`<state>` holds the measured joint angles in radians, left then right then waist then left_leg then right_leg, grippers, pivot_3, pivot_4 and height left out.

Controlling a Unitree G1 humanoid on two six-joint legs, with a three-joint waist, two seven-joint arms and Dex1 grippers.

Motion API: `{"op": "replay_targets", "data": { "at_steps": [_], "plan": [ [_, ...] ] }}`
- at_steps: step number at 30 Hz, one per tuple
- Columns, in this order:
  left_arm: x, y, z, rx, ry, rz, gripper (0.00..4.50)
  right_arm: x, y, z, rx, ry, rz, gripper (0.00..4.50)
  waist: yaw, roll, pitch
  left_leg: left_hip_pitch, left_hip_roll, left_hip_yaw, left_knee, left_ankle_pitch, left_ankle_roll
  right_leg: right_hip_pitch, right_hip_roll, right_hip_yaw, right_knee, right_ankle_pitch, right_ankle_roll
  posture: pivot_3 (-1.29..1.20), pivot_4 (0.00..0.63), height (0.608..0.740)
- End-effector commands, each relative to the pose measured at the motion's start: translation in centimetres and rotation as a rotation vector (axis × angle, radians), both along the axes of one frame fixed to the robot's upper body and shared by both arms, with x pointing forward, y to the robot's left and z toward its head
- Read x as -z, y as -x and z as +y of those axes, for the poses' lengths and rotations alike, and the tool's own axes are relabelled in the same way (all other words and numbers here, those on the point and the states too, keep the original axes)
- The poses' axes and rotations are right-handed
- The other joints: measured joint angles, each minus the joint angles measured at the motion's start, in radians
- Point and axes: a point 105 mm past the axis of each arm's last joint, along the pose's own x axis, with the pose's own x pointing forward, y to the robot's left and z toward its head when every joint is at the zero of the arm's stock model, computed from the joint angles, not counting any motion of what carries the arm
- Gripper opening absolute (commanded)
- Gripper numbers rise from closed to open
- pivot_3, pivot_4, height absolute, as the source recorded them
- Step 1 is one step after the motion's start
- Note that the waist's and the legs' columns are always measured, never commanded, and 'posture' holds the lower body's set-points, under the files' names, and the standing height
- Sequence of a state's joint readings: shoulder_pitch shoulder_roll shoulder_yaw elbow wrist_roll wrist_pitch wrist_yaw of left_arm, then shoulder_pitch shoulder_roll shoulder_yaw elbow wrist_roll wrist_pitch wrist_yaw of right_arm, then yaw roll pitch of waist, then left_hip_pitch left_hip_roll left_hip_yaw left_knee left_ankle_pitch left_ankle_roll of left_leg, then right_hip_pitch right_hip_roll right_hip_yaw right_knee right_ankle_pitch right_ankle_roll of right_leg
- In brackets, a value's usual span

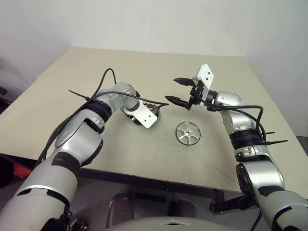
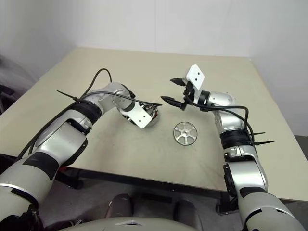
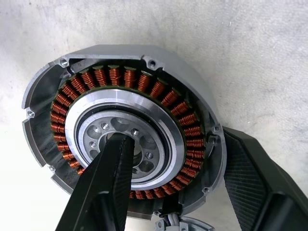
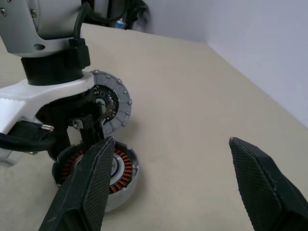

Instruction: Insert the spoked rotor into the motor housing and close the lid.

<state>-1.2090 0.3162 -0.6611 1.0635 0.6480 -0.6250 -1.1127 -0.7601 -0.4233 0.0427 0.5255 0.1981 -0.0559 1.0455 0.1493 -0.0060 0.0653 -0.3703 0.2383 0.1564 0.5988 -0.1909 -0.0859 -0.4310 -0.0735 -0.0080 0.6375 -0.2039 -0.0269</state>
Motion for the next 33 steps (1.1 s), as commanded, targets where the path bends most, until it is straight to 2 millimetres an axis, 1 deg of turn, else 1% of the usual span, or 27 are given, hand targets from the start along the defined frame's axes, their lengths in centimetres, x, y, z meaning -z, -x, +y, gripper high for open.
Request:
{"op": "replay_targets", "data": {
  "at_steps": [1,6,8,9,12,13,16,18,24,28,29,31,33],
  "plan": [
    [-1.9,-0.2,-0.8,0.024,0.044,-0.03,2.31,-1.9,0.2,0.1,-0.01,-0.029,-0.067,4.32,0.001,0.0,0.0,0.0,0.0,0.0,0.0,0.0,0.0,0.0,0.0,0.0,0.0,0.0,0.0,0.0,0.0,0.74],
    [-1.6,0.2,-0.2,0.029,0.01,0.008,2.31,-1.9,0.2,0.2,-0.011,-0.03,-0.066,4.32,0.001,0.0,0.0,0.0,0.0,0.0,0.0,0.0,0.0,0.0,0.0,0.0,0.0,0.0,0.0,0.0,0.0,0.74],
    [-1.5,0.3,0.2,0.032,-0.015,0.022,3.04,-2.0,0.2,0.3,-0.013,-0.032,-0.067,4.32,0.0,0.0,0.0,0.0,0.0,0.0,0.0,0.0,0.0,0.0,0.0,0.0,0.0,0.0,0.0,0.0,0.0,0.74],
    [-1.5,0.3,0.1,0.024,-0.001,0.021,3.28,-2.0,0.2,0.3,-0.013,-0.032,-0.067,4.32,0.0,0.0,0.0,0.0,0.0,0.0,0.0,0.0,0.0,0.0,0.0,0.0,0.0,0.0,0.0,0.0,0.0,0.74],
    [-1.6,0.1,-0.1,-0.008,0.04,0.014,4.25,-2.0,0.2,0.3,-0.013,-0.033,-0.066,4.32,0.001,0.0,0.0,0.0,0.0,0.0,0.0,0.0,0.0,0.0,0.0,0.0,0.0,0.0,0.0,0.0,0.0,0.74],
    [-1.6,0.1,-0.1,-0.011,0.042,0.015,4.47,-2.0,0.2,0.3,-0.013,-0.032,-0.066,4.32,0.0,0.0,0.0,0.0,0.0,0.0,0.0,0.0,0.0,0.0,0.0,0.0,0.0,0.0,0.0,0.0,0.0,0.74],
    [-1.6,0.2,-0.1,-0.008,0.044,0.017,4.47,-2.0,0.2,0.2,-0.013,-0.032,-0.066,4.32,0.0,0.0,0.0,0.001,0.0,0.0,0.0,0.001,0.001,0.0,0.0,0.0,0.0,0.0,0.0,0.0,0.0,0.74],
    [-2.0,0.4,-0.4,-0.004,0.067,0.029,4.47,-2.0,0.2,0.3,-0.013,-0.031,-0.064,4.32,0.001,0.0,0.0,0.001,0.0,0.0,0.0,0.001,0.001,0.001,0.0,0.0,0.0,0.0,0.0,0.0,0.0,0.74],
    [-3.7,1.5,-1.5,-0.008,0.165,0.084,4.47,-1.9,0.1,0.5,-0.018,-0.03,-0.06,4.32,0.0,0.0,0.0,0.0,0.0,0.0,0.0,0.001,0.0,0.001,0.0,-0.001,0.0,0.0,0.0,0.0,0.0,0.74],
    [-5.7,2.5,-2.1,-0.045,0.289,0.135,4.47,-1.9,-0.1,0.7,-0.019,-0.031,-0.058,4.32,-0.002,0.0,0.001,0.001,0.0,0.0,0.0,0.001,0.001,0.001,0.0,-0.001,0.0,0.0,0.0,0.0,0.0,0.74],
    [-6.3,2.4,-2.0,-0.067,0.326,0.129,4.47,-1.9,-0.1,0.7,-0.018,-0.03,-0.058,4.32,-0.002,0.0,0.001,0.001,0.0,0.0,0.0,0.001,0.0,0.001,0.0,-0.001,0.0,0.0,0.0,0.0,0.0,0.74],
    [-7.4,1.9,-1.1,-0.148,0.415,0.105,4.47,-1.7,-0.1,0.7,-0.014,-0.029,-0.058,4.32,-0.006,0.0,0.001,0.001,0.001,0.0,0.0,0.001,0.001,0.0,0.0,-0.001,0.0,0.0,0.0,0.0,0.0,0.74],
    [-8.6,0.5,1.0,-0.308,0.594,0.059,4.47,-1.5,0.0,0.6,-0.01,-0.03,-0.052,4.32,-0.018,0.001,0.001,0.001,0.0,0.0,-0.001,0.001,0.001,0.0,0.0,-0.001,0.0,0.0,0.0,0.0,0.0,0.74]
  ]
}}
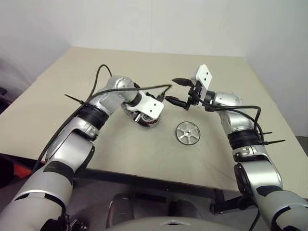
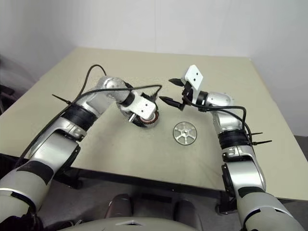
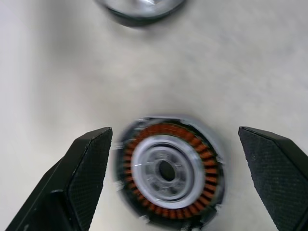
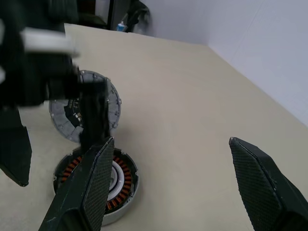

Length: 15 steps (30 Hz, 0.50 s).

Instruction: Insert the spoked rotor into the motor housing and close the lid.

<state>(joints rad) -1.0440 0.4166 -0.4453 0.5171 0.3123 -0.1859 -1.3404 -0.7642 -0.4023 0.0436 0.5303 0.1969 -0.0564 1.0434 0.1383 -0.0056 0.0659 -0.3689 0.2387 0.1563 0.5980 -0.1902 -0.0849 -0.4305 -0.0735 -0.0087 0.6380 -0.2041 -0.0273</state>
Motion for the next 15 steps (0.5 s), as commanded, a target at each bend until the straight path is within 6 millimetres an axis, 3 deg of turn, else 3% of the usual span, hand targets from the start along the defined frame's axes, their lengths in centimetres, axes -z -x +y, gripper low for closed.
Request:
{"op": "replay_targets", "data": {
  "at_steps": [1,6,10,15],
  "plan": [
    [-2.9,-2.0,2.9,-0.243,0.255,-0.055,4.47,-1.4,0.0,-0.1,0.003,-0.017,-0.054,4.32,-0.012,0.0,0.0,0.0,0.0,0.0,0.0,0.0,0.0,0.0,0.0,0.0,0.0,0.0,0.0,0.0,0.0,0.74],
    [-4.4,-3.5,8.3,-0.676,0.673,0.006,4.47,-1.0,0.0,-0.3,0.011,-0.016,-0.04,4.32,-0.037,0.0,0.0,0.0,0.0,0.0,0.0,0.0,0.0,0.0,0.0,-0.001,-0.001,0.0,0.0,0.0,0.0,0.74],
    [-2.6,-2.6,13.5,-0.992,0.908,-0.001,4.47,-0.8,0.0,-0.3,0.007,-0.013,-0.029,4.32,-0.045,0.0,0.0,-0.002,0.0,-0.001,-0.001,0.0,0.0,0.0,0.0,-0.002,-0.002,0.0,-0.001,0.0,0.0,0.74],
    [-0.7,-0.6,18.6,-1.317,1.161,-0.061,4.47,-0.2,0.1,-0.1,-0.001,-0.005,-0.013,4.32,-0.046,0.0,0.0,-0.004,0.001,-0.003,-0.001,-0.002,0.004,0.0,0.0,-0.004,-0.005,-0.001,-0.001,0.0,0.0,0.74]
  ]
}}
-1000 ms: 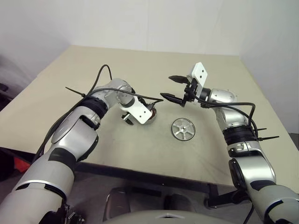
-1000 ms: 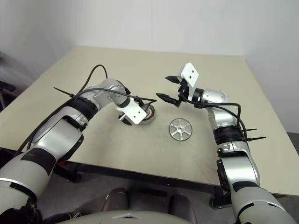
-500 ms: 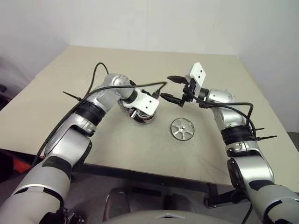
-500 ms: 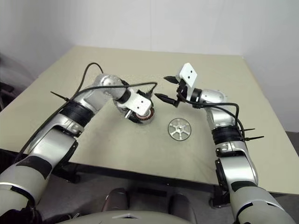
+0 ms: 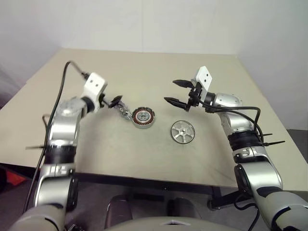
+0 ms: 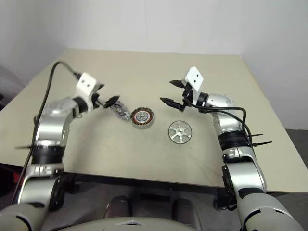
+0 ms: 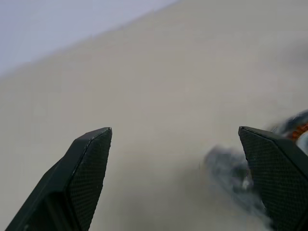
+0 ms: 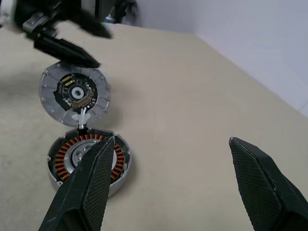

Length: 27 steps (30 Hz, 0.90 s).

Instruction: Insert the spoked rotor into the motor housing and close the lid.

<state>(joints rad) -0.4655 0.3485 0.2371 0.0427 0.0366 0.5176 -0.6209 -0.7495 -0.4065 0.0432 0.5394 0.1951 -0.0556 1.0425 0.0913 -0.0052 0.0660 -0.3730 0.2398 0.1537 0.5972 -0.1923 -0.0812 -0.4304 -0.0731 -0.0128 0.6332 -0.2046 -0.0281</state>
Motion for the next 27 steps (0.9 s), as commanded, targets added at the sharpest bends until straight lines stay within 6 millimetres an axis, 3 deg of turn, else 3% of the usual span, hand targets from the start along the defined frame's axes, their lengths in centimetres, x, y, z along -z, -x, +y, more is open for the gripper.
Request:
{"op": "replay_targets", "data": {
  "at_steps": [1,11,16,22,27],
  "plan": [
    [-2.5,0.8,3.2,-0.225,0.108,-0.121,4.47,-0.9,0.1,0.3,-0.015,-0.008,-0.032,4.32,0.003,-0.001,0.0,-0.001,0.0,-0.001,0.0,0.0,0.001,0.0,0.0,-0.001,0.0,0.0,0.0,0.0,0.0,0.74],
    [-2.8,2.4,9.0,-0.494,0.142,-0.194,4.47,-0.5,0.0,0.8,-0.029,-0.004,-0.023,4.32,0.002,-0.001,0.001,-0.001,0.001,-0.004,0.0,0.001,0.003,0.004,-0.001,-0.007,-0.003,0.0,0.0,0.0,0.0,0.74],
    [0.0,3.8,12.5,-0.66,0.114,-0.137,4.47,-0.5,0.0,0.5,-0.02,-0.007,-0.023,4.32,-0.002,-0.001,0.0,-0.002,0.001,-0.005,-0.001,0.0,0.005,0.004,0.0,-0.007,-0.008,0.0,0.0,0.0,0.0,0.74],
    [5.2,5.0,12.9,-0.72,0.128,-0.012,4.47,-0.4,0.2,0.4,-0.022,-0.007,-0.019,4.32,0.005,-0.001,0.0,-0.003,0.001,-0.005,0.0,-0.001,0.007,0.006,-0.001,-0.009,-0.011,0.0,0.0,0.0,0.0,0.74],
    [6.0,4.7,11.5,-0.67,0.137,0.004,4.47,-0.4,0.2,0.3,-0.024,-0.005,-0.017,4.32,0.005,-0.001,0.0,-0.003,0.002,-0.005,0.0,-0.001,0.007,0.007,-0.001,-0.01,-0.01,0.0,0.0,0.0,0.0,0.74]
  ]
}}
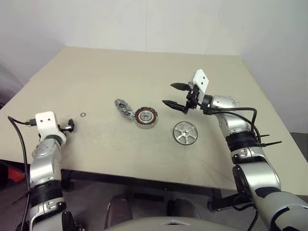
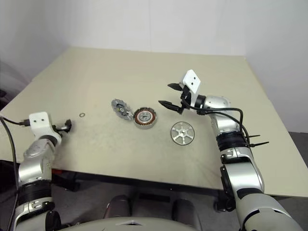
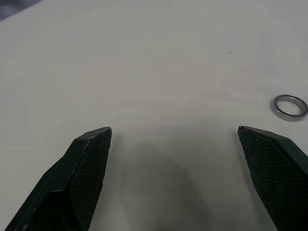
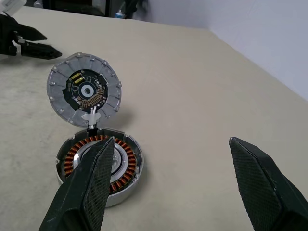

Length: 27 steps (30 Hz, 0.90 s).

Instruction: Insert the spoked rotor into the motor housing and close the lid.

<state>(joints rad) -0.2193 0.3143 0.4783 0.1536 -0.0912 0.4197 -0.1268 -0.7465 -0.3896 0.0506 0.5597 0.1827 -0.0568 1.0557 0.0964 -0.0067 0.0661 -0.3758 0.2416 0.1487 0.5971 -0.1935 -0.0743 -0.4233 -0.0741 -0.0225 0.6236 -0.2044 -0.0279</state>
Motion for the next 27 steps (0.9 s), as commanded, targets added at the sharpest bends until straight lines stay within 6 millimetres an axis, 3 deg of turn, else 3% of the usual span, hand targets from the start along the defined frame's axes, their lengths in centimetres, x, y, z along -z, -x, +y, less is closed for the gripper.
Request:
{"op": "replay_targets", "data": {
  "at_steps": [1,19,27],
  "plan": [
    [-2.0,-1.0,-1.2,0.061,-0.029,-0.079,4.47,-1.2,0.1,-0.2,-0.007,-0.011,-0.045,4.32,-0.002,0.0,0.0,0.001,0.0,0.0,0.0,0.0,0.0,0.001,0.0,0.0,0.0,0.0,0.0,0.0,0.0,0.74],
    [-4.9,-5.0,-5.5,0.226,-0.001,-0.069,4.47,-1.4,0.1,-0.2,0.0,-0.02,-0.051,4.32,-0.001,0.0,0.0,0.002,0.0,0.0,0.0,0.0,-0.001,0.001,0.0,0.0,0.001,0.0,0.0,0.0,0.0,0.74],
    [-4.0,-4.8,-5.3,0.206,0.018,-0.033,4.47,-1.3,0.1,-0.4,0.008,-0.017,-0.052,4.32,-0.003,0.0,0.0,0.002,0.0,0.0,0.0,0.0,-0.001,0.001,0.0,0.0,0.0,0.0,0.0,0.0,0.0,0.74]
  ]
}}
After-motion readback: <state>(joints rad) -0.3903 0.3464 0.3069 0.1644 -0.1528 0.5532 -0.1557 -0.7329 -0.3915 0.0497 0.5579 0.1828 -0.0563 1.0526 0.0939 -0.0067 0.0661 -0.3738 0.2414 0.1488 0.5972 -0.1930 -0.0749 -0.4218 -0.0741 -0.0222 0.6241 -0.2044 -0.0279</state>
